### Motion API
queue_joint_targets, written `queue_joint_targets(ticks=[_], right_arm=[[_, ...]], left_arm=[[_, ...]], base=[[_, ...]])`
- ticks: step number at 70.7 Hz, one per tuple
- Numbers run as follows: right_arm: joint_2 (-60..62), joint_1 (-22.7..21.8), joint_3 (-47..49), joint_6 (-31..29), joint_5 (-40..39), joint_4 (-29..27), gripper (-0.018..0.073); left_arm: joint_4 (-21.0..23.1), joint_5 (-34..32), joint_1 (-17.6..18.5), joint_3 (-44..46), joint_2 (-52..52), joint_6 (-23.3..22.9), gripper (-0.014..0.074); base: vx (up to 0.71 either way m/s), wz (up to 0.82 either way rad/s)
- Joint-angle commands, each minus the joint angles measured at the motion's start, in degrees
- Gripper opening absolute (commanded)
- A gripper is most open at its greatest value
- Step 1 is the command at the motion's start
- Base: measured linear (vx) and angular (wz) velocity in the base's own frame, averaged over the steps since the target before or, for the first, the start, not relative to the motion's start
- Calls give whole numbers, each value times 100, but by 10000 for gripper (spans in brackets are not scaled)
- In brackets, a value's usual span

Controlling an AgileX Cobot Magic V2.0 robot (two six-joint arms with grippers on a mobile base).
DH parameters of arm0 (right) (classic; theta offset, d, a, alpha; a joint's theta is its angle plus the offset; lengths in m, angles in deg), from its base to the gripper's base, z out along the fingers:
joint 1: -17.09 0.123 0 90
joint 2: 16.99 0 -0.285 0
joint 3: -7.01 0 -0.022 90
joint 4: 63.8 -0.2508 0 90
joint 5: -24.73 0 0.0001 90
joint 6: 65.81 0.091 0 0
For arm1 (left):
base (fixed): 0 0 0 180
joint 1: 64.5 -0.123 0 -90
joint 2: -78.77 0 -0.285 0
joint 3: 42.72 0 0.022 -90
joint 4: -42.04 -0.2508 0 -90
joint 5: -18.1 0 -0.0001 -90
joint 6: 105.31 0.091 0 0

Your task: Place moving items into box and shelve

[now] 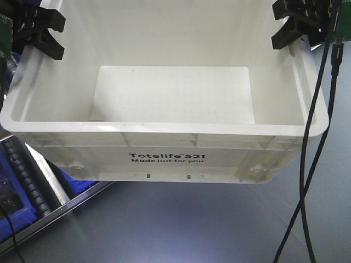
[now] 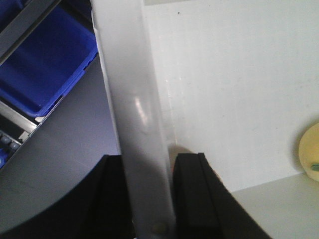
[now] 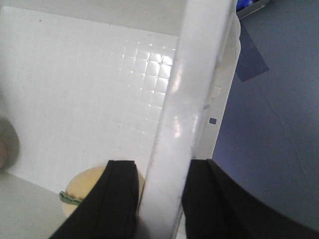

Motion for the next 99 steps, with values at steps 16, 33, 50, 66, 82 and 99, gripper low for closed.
queue_joint_targets(ticks=[16, 33, 50, 66, 82, 99], right_arm=[[307, 57, 219, -95, -406, -872, -11], [307, 57, 219, -95, -406, -872, -11], [307, 57, 219, -95, -406, -872, -11], [307, 57, 219, -95, -406, -872, -11], [307, 57, 219, -95, -406, -872, -11], [307, 57, 219, -95, -400, -872, -11]], left_arm=[[802, -539, 88, 252, 320, 57, -17], [802, -539, 88, 252, 320, 57, -17], [802, -539, 88, 252, 320, 57, -17], [802, -539, 88, 252, 320, 57, -17], [802, -539, 88, 252, 320, 57, -17], [802, -534, 88, 252, 320, 57, -17]], base=[[-10, 38], [-8, 37], [-7, 46], [-5, 51], [-1, 53], [6, 47]])
